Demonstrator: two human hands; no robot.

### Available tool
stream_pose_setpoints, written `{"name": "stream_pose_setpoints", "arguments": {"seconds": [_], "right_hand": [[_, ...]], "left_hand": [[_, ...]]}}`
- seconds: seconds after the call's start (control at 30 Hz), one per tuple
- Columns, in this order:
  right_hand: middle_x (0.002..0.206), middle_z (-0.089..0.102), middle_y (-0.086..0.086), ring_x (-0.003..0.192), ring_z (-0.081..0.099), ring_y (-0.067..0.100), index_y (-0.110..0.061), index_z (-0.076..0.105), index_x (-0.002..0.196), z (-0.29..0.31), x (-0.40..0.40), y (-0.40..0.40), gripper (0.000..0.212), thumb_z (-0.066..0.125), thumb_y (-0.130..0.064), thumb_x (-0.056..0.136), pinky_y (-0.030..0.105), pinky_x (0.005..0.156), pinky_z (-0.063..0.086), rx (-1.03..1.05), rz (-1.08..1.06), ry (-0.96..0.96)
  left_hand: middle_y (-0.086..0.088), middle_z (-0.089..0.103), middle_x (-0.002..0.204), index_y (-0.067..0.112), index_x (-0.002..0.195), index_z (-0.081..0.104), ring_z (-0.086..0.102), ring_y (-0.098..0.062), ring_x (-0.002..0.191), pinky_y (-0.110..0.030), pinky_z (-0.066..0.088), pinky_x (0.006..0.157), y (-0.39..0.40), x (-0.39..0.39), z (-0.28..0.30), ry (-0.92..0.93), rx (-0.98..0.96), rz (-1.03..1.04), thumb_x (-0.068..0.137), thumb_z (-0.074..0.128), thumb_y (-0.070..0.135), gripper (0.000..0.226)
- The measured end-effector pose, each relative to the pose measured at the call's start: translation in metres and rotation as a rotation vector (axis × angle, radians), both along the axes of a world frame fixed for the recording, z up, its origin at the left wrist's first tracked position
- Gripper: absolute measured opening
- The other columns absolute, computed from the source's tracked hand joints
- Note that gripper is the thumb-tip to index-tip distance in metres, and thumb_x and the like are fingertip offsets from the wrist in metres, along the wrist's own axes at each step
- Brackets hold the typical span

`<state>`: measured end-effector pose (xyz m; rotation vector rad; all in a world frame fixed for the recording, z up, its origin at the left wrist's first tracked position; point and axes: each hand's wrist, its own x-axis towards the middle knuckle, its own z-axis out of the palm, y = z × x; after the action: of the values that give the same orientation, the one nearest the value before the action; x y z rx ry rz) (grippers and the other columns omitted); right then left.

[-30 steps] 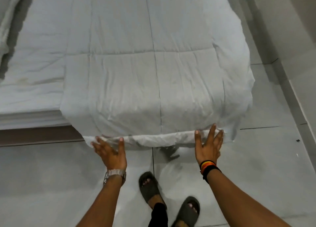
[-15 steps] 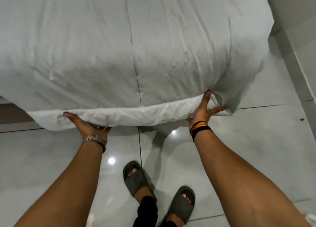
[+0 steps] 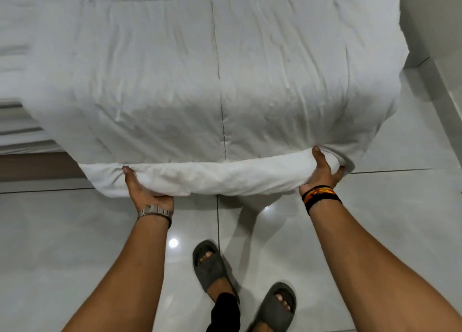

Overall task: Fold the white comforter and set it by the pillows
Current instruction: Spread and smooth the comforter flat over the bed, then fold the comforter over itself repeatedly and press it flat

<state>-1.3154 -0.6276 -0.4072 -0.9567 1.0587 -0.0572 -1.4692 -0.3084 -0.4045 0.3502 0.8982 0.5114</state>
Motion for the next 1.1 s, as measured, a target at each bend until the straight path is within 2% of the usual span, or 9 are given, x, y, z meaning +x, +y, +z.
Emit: {"name": "stream_pose_setpoints", "arguments": {"seconds": [0.17, 0.27, 0.33, 0.4, 0.5, 0.63, 0.8, 0.97, 1.1], "right_hand": [[0.138, 0.059, -0.004, 0.107, 0.068, 0.02, -0.041, 0.045, 0.15, 0.037, -0.045, -0.022, 0.104, 0.097, -0.017, 0.064, 0.042, 0.086, 0.06, -0.133, 0.001, 0.017], [0.144, 0.053, -0.01, 0.113, 0.063, 0.016, -0.038, 0.043, 0.154, 0.09, -0.071, -0.035, 0.104, 0.096, -0.014, 0.067, 0.037, 0.096, 0.054, -0.255, 0.043, 0.009], [0.147, 0.046, -0.011, 0.124, 0.056, 0.017, -0.038, 0.035, 0.158, 0.145, -0.083, -0.042, 0.109, 0.094, -0.013, 0.069, 0.031, 0.101, 0.046, -0.31, 0.091, 0.013], [0.155, 0.043, -0.005, 0.132, 0.051, 0.019, -0.038, 0.03, 0.161, 0.2, -0.09, -0.045, 0.112, 0.091, -0.012, 0.071, 0.028, 0.104, 0.041, -0.415, 0.169, 0.006], [0.157, 0.043, 0.003, 0.12, 0.05, 0.016, -0.041, 0.025, 0.161, 0.284, -0.077, -0.039, 0.108, 0.085, -0.009, 0.076, 0.024, 0.095, 0.038, -0.496, 0.234, -0.056], [0.155, 0.044, 0.005, 0.114, 0.051, 0.017, -0.044, 0.02, 0.162, 0.373, -0.023, -0.014, 0.104, 0.077, -0.009, 0.082, 0.028, 0.095, 0.041, -0.526, 0.28, -0.19], [0.155, 0.045, 0.013, 0.133, 0.053, 0.033, -0.037, 0.021, 0.164, 0.442, 0.08, 0.018, 0.104, 0.078, -0.014, 0.08, 0.033, 0.103, 0.042, -0.679, 0.41, -0.277], [0.157, 0.042, 0.012, 0.136, 0.05, 0.034, -0.039, 0.017, 0.164, 0.447, 0.195, 0.067, 0.101, 0.074, -0.016, 0.083, 0.036, 0.108, 0.04, -0.705, 0.512, -0.303], [0.155, 0.044, 0.013, 0.137, 0.051, 0.033, -0.037, 0.021, 0.163, 0.43, 0.301, 0.117, 0.101, 0.076, -0.014, 0.082, 0.045, 0.115, 0.044, -0.669, 0.545, -0.32]], "left_hand": [[-0.008, 0.072, 0.128, 0.026, 0.137, 0.063, 0.071, -0.03, 0.114, -0.047, 0.057, 0.093, -0.018, -0.042, 0.044, 0.15, -0.051, -0.048, 0.079, 0.076, 0.061, 0.068], [0.0, 0.077, 0.118, 0.03, 0.123, 0.073, 0.075, -0.024, 0.105, -0.041, 0.062, 0.077, -0.029, -0.073, 0.094, 0.229, -0.053, -0.02, 0.079, 0.076, 0.06, 0.053], [0.002, 0.077, 0.116, 0.032, 0.109, 0.081, 0.075, -0.023, 0.104, -0.042, 0.062, 0.076, -0.035, -0.088, 0.143, 0.219, -0.061, -0.02, 0.078, 0.077, 0.058, 0.041], [0.001, 0.077, 0.116, 0.032, 0.109, 0.081, 0.075, -0.024, 0.104, -0.045, 0.061, 0.079, -0.038, -0.097, 0.192, 0.199, -0.061, -0.024, 0.075, 0.081, 0.056, 0.042], [0.001, 0.077, 0.117, 0.032, 0.117, 0.076, 0.074, -0.025, 0.106, -0.047, 0.06, 0.082, -0.033, -0.08, 0.278, 0.138, -0.006, -0.009, 0.077, 0.079, 0.052, 0.045], [0.002, 0.077, 0.117, 0.031, 0.098, 0.084, 0.075, -0.022, 0.103, -0.042, 0.059, 0.085, -0.011, -0.022, 0.37, 0.066, 0.103, 0.01, 0.089, 0.069, 0.045, 0.023], [0.002, 0.08, 0.1, 0.024, 0.104, 0.076, 0.078, -0.019, 0.09, -0.035, 0.063, 0.072, 0.033, 0.064, 0.437, 0.102, 0.236, -0.012, 0.085, 0.077, 0.037, 0.023], [0.006, 0.079, 0.08, 0.025, 0.095, 0.072, 0.077, -0.015, 0.07, -0.029, 0.06, 0.058, 0.091, 0.16, 0.437, 0.121, 0.265, -0.031, 0.085, 0.076, 0.035, 0.015], [0.003, 0.076, 0.086, 0.024, 0.095, 0.07, 0.073, -0.017, 0.076, -0.031, 0.06, 0.061, 0.149, 0.256, 0.413, 0.165, 0.281, -0.05, 0.086, 0.076, 0.033, 0.014]]}}
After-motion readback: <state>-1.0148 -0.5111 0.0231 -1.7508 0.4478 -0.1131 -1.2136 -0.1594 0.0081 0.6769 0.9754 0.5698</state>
